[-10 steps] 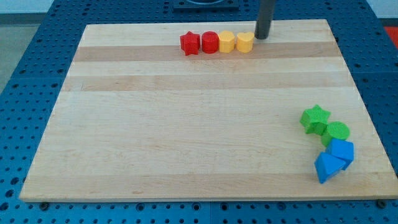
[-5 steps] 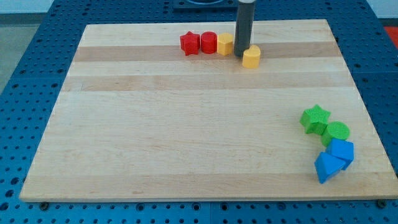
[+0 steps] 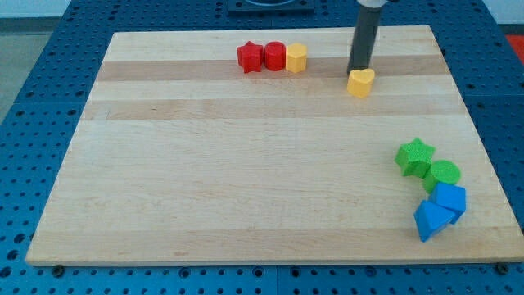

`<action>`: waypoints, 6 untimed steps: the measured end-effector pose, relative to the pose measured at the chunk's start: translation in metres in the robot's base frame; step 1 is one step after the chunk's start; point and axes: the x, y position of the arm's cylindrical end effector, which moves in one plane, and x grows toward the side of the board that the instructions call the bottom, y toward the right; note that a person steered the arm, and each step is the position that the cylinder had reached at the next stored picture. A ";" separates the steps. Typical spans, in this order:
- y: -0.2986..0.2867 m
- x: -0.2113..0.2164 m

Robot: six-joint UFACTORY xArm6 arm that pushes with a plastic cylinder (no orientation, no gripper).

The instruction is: Put the heart on the left side of triangle

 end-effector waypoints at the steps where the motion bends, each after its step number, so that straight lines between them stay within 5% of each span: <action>1: 0.009 0.006; 4: -0.004 0.089; 6: -0.037 0.104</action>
